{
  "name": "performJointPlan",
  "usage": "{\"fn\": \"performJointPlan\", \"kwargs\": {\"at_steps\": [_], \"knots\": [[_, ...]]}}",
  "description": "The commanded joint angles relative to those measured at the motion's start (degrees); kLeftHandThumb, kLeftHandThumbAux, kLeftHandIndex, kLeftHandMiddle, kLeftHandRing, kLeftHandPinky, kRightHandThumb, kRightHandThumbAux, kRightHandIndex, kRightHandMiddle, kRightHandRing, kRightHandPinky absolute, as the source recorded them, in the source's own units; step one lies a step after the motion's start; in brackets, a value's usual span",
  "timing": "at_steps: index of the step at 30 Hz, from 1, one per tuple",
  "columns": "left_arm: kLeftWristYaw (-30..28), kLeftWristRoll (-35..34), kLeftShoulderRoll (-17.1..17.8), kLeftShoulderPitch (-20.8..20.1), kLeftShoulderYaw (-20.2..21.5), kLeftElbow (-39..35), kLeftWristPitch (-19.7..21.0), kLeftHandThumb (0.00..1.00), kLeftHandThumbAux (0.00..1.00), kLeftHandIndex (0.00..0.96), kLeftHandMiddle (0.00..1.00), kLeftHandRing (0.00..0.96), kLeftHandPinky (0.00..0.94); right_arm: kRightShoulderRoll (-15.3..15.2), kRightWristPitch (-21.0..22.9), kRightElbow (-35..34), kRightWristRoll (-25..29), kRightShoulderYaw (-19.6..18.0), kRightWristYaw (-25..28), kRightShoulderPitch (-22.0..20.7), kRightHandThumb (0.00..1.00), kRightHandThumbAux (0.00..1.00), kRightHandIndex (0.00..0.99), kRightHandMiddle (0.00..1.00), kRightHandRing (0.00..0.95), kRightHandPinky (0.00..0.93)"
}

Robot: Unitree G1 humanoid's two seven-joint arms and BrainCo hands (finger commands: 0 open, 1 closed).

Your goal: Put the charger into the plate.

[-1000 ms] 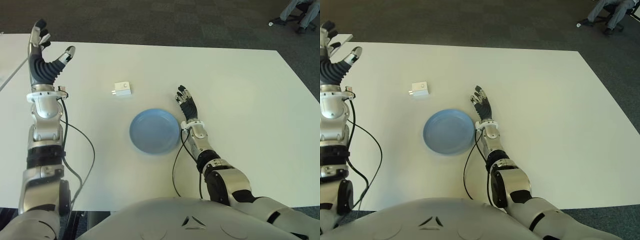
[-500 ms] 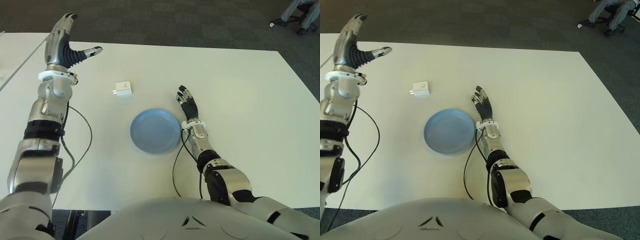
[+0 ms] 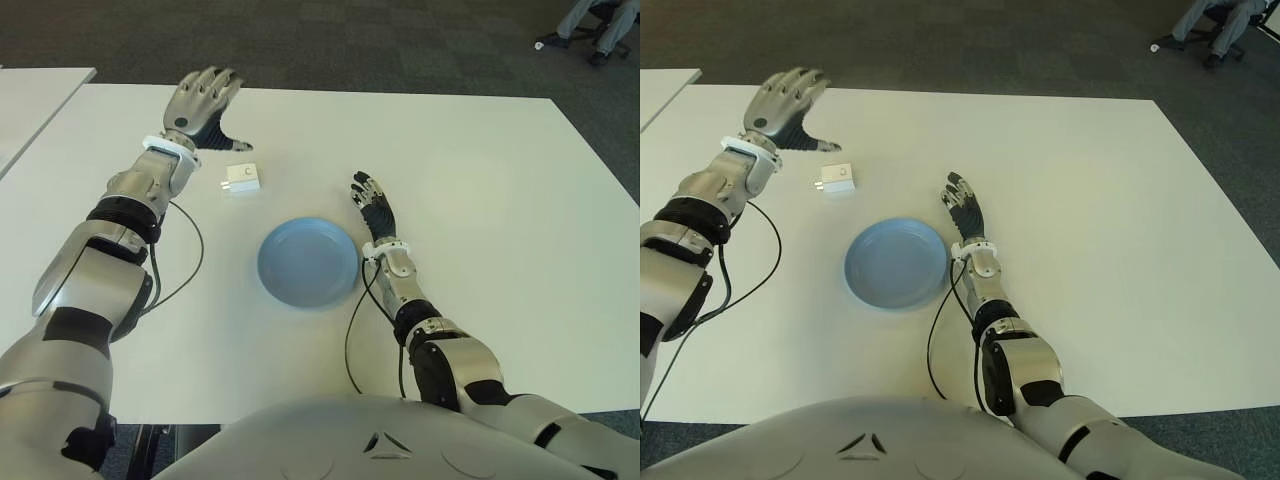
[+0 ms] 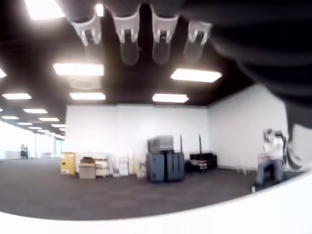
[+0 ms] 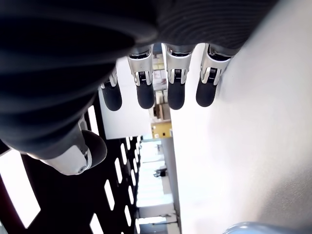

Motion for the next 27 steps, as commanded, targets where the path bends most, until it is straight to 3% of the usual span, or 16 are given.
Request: {"fn": "performJointPlan", "kwargs": {"at_steps": [1,12,27], "knots": [[-0.10,3.62,-2.17,0.22,-6.13,5.43,-0.19,0.010,0.562,0.000,0.000,0.000,0.000,2.44,3.22,2.57,0.74,-0.61,-0.09,2.89,0.084,0.580,0.127,0.130,0.101,0.116],[-1.20,3.33,-4.54,1.97,-11.77,7.43,-0.32,0.000,0.592,0.000,0.000,0.000,0.000,2.28,3.05,1.86,0.69,-0.69,0.11,3.08,0.068,0.576,0.131,0.134,0.104,0.113],[-4.68,1.09,-6.84,4.17,-13.49,9.72,0.13,0.000,0.564,0.000,0.000,0.000,0.000,2.26,2.71,1.08,0.47,-0.30,0.48,3.77,0.036,0.584,0.133,0.133,0.107,0.131]]}}
